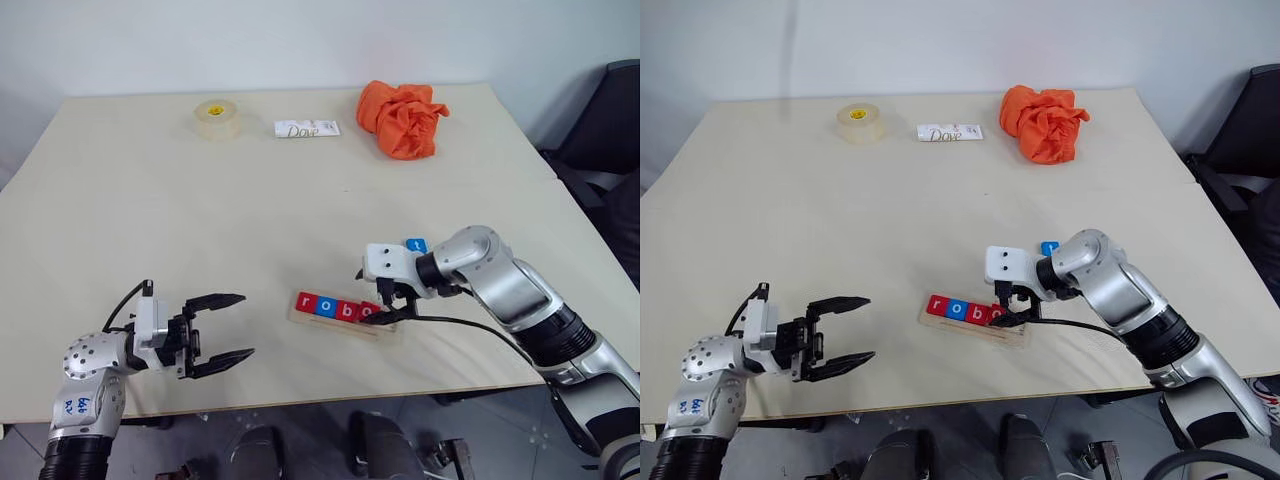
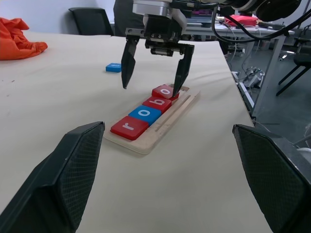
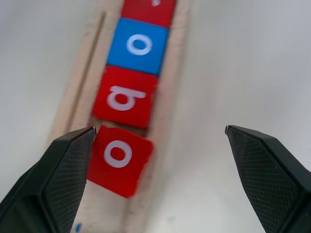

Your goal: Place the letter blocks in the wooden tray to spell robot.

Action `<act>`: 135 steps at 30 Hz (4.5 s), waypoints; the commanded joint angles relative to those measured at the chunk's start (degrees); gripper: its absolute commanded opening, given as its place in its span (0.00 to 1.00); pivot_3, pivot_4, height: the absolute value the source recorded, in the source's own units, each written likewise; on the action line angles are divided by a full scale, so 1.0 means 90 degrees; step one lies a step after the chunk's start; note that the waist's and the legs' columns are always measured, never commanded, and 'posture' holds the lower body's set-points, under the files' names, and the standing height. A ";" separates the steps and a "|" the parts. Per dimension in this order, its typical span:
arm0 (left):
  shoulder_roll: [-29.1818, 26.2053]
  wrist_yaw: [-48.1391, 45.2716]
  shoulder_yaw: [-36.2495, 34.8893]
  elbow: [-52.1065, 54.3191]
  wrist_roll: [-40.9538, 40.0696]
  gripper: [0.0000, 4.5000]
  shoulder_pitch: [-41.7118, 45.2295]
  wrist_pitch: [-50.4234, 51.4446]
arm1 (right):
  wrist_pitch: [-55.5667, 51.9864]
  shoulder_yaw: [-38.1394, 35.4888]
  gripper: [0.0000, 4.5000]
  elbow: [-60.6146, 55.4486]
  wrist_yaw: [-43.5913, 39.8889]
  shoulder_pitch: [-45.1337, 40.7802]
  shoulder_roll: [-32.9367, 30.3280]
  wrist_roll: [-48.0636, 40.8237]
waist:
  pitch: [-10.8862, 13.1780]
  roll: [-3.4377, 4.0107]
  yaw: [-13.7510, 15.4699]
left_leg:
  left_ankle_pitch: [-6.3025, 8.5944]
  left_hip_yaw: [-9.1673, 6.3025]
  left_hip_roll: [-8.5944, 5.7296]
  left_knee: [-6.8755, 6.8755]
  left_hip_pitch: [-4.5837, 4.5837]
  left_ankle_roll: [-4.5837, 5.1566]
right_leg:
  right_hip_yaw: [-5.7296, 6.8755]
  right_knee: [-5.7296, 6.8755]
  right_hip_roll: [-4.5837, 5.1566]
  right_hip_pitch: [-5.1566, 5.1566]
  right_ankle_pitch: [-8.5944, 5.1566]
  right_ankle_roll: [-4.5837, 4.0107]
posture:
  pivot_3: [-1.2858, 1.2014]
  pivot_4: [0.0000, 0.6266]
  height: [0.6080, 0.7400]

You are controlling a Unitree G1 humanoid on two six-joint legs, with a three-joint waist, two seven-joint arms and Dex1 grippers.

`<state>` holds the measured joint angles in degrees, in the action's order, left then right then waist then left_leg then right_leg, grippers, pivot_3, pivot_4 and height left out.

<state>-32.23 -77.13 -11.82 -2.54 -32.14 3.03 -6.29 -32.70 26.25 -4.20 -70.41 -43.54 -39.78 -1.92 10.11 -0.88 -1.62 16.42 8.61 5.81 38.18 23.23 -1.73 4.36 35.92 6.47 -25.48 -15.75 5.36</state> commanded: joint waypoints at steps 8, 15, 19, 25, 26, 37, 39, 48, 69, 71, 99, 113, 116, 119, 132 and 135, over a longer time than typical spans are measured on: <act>0.0033 -0.0004 0.0065 -0.0030 -0.0043 1.00 0.0153 -0.0100 | -0.0418 -0.0758 0.86 -0.0675 0.0126 0.0216 -0.0155 -0.0477 | 0.0000 0.0000 0.0002 | 0.0000 0.0000 0.0001 0.0000 0.0000 0.0000 | 0.0000 0.0000 -0.0001 0.0000 0.0000 0.0000 | 0.52 0.24 1.00; 0.0112 0.0015 0.0143 -0.0093 -0.0016 1.00 0.0225 -0.0124 | -0.0497 -0.0696 0.32 -0.0724 0.0381 0.0482 -0.0219 -0.0376 | 0.0000 -0.0001 0.0002 | 0.0000 0.0000 -0.0001 0.0000 0.0000 0.0001 | 0.0000 0.0000 0.0001 0.0001 0.0000 0.0000 | 0.52 0.24 1.00; 0.0113 0.0022 0.0147 -0.0089 -0.0017 1.00 0.0213 -0.0123 | -0.0435 -0.0601 0.00 -0.0643 0.0461 0.0515 -0.0178 -0.0341 | 0.0000 0.0000 -0.0010 | 0.0000 -0.0001 0.0002 -0.0001 -0.0001 0.0000 | 0.0000 0.0000 -0.0002 0.0000 0.0000 0.0000 | 0.52 0.24 1.00; 0.0101 0.0062 0.0127 -0.0034 -0.0019 1.00 0.0133 -0.0112 | -0.0321 -0.0415 0.00 -0.0642 0.0419 0.0643 -0.0191 -0.0327 | 0.0000 0.0000 0.0001 | 0.0000 -0.0001 0.0000 0.0000 0.0000 0.0000 | 0.0000 -0.0001 -0.0001 0.0000 0.0000 0.0000 | 0.52 0.24 1.00; 0.0098 0.0070 0.0126 -0.0026 -0.0019 1.00 0.0127 -0.0109 | -0.0288 -0.0388 0.00 -0.0640 0.0406 0.0666 -0.0196 -0.0316 | 0.0000 -0.0001 0.0002 | 0.0000 0.0000 0.0000 0.0000 0.0000 0.0000 | 0.0000 -0.0001 -0.0001 0.0000 0.0000 0.0000 | 0.52 0.24 1.00; 0.0081 0.0140 0.0109 0.0023 -0.0030 1.00 0.0078 -0.0117 | -0.0125 -0.0282 0.00 -0.0602 0.0439 0.0703 -0.0098 -0.0229 | 0.0000 -0.0001 0.0001 | 0.0000 -0.0001 0.0000 0.0000 0.0000 0.0000 | 0.0000 0.0000 -0.0001 0.0000 0.0000 0.0000 | 0.52 0.24 1.00; 0.0094 0.0151 0.0125 0.0007 -0.0018 1.00 0.0095 -0.0131 | -0.0117 -0.0345 0.00 -0.0588 0.0439 0.0673 -0.0118 -0.0232 | 0.0000 -0.0001 0.0000 | 0.0000 -0.0001 0.0000 0.0000 0.0000 0.0000 | 0.0000 0.0000 -0.0001 0.0000 0.0000 0.0000 | 0.52 0.24 1.00; 0.0130 0.0150 0.0180 0.0013 -0.0017 1.00 0.0072 -0.0160 | -0.0248 -0.0994 0.00 -0.0914 0.0305 0.0729 -0.0350 -0.0708 | 0.0000 0.0000 0.0004 | 0.0000 -0.0001 0.0000 0.0000 0.0000 0.0000 | 0.0000 0.0000 -0.0001 0.0001 0.0000 0.0000 | 0.52 0.24 1.00; -0.0128 0.0041 -0.0012 0.0134 -0.0131 1.00 -0.0139 -0.0018 | -0.0660 -0.0149 0.00 -0.2048 -0.0104 0.1701 -0.0936 -0.0963 | -0.0001 -0.0002 -0.0003 | 0.0001 -0.0004 0.0001 -0.0001 -0.0001 0.0000 | 0.0000 -0.0002 -0.0001 0.0001 -0.0001 -0.0001 | 0.52 0.24 1.00; -0.0118 0.0085 -0.0020 0.0228 -0.0137 1.00 -0.0219 0.0010 | -0.0547 -0.0054 0.00 -0.1850 -0.0051 0.1685 -0.0911 -0.0809 | -0.0001 -0.0002 0.0001 | 0.0001 -0.0004 0.0001 0.0000 -0.0001 0.0000 | 0.0000 -0.0003 0.0000 0.0001 -0.0001 -0.0002 | 0.52 0.24 1.00; -0.0045 0.0114 0.0080 0.0087 -0.0064 1.00 0.0042 0.0010 | 0.0211 -0.0078 0.00 -0.0713 0.0196 0.1462 -0.1048 -0.0174 | -0.0020 -0.0033 0.0009 | -0.0006 -0.0006 0.0000 0.0011 -0.0008 0.0006 | 0.0000 -0.0001 0.0002 0.0012 0.0016 -0.0010 | 0.52 0.24 1.00; -0.0063 0.0018 0.0092 -0.0217 -0.0022 1.00 0.0339 -0.0054 | -0.0158 -0.0568 0.00 -0.1263 0.0195 0.1606 -0.1032 -0.0644 | -0.0027 -0.0043 0.0013 | -0.0006 -0.0005 0.0000 0.0011 -0.0007 0.0006 | 0.0000 -0.0002 0.0002 0.0012 0.0018 -0.0010 | 0.52 0.24 1.00; -0.0074 -0.0011 0.0089 -0.0314 -0.0021 1.00 0.0414 -0.0076 | -0.0456 -0.1115 0.00 -0.1602 0.0109 0.1679 -0.1038 -0.1173 | -0.0026 -0.0042 0.0019 | -0.0006 -0.0006 0.0000 0.0008 -0.0002 0.0005 | 0.0000 -0.0003 0.0002 0.0008 0.0017 -0.0010 | 0.52 0.24 1.00; -0.0071 -0.0047 0.0104 -0.0465 0.0008 1.00 0.0553 -0.0109 | -0.0507 -0.1672 0.00 -0.1670 0.0180 0.1917 -0.1190 -0.1428 | -0.0026 -0.0041 0.0019 | -0.0005 -0.0005 0.0000 0.0005 -0.0002 0.0005 | 0.0001 -0.0007 0.0000 0.0007 0.0017 -0.0011 | 0.52 0.24 1.00; -0.0062 -0.0318 0.0158 -0.1159 0.0083 1.00 0.1017 -0.0306 | -0.0491 -0.4387 0.74 -0.1229 0.1307 0.3723 -0.1231 -0.2061 | -0.0026 -0.0043 0.0027 | -0.0004 -0.0004 0.0000 -0.0003 -0.0002 0.0005 | 0.0002 -0.0015 -0.0003 0.0008 0.0016 -0.0011 | 0.52 0.24 1.00; -0.0095 -0.0412 0.0148 -0.1373 0.0110 1.00 0.1150 -0.0344 | -0.0419 -0.4821 0.99 -0.1377 0.1486 0.4240 -0.1157 -0.2181 | -0.0026 -0.0043 0.0035 | -0.0004 -0.0004 -0.0001 -0.0007 -0.0002 0.0005 | 0.0002 -0.0016 -0.0003 0.0008 0.0016 -0.0011 | 0.52 0.24 1.00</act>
<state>-32.60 -80.02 -10.17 -14.76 -31.21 12.80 -8.45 -37.54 -13.84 -14.44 -57.94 -5.72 -50.52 -20.03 9.88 -1.26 -1.31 16.38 8.58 5.79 38.14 23.20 -1.68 4.38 35.78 6.46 -25.40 -15.60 5.27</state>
